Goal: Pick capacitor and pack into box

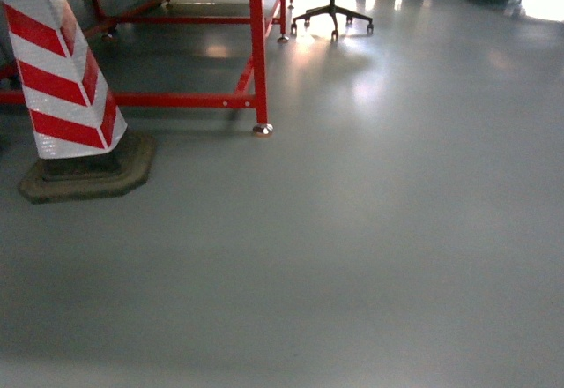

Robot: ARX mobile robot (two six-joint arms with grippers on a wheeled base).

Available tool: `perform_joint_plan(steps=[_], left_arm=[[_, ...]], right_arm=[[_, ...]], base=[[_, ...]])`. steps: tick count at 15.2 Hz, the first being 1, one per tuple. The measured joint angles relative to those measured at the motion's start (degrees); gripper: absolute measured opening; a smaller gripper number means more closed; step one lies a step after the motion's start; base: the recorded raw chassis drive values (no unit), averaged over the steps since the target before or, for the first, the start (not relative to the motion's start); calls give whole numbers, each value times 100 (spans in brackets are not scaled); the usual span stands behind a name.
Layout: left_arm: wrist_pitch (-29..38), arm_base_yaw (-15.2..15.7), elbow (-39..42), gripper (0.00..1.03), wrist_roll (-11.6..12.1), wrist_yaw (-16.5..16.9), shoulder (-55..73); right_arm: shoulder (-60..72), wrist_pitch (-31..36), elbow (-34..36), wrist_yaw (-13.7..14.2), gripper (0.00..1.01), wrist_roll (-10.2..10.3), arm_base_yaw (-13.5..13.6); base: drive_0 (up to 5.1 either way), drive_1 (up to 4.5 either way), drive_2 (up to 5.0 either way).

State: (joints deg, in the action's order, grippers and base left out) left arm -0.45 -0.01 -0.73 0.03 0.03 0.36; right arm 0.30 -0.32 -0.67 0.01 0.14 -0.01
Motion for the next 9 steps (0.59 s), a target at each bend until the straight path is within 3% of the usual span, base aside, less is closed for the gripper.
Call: perform_joint_plan(steps=[9], left_arm=[[0, 0, 0, 43, 0, -2, 0]], right_arm=[[0, 7, 0, -2, 98, 0, 0]], base=[[-509, 237, 237]])
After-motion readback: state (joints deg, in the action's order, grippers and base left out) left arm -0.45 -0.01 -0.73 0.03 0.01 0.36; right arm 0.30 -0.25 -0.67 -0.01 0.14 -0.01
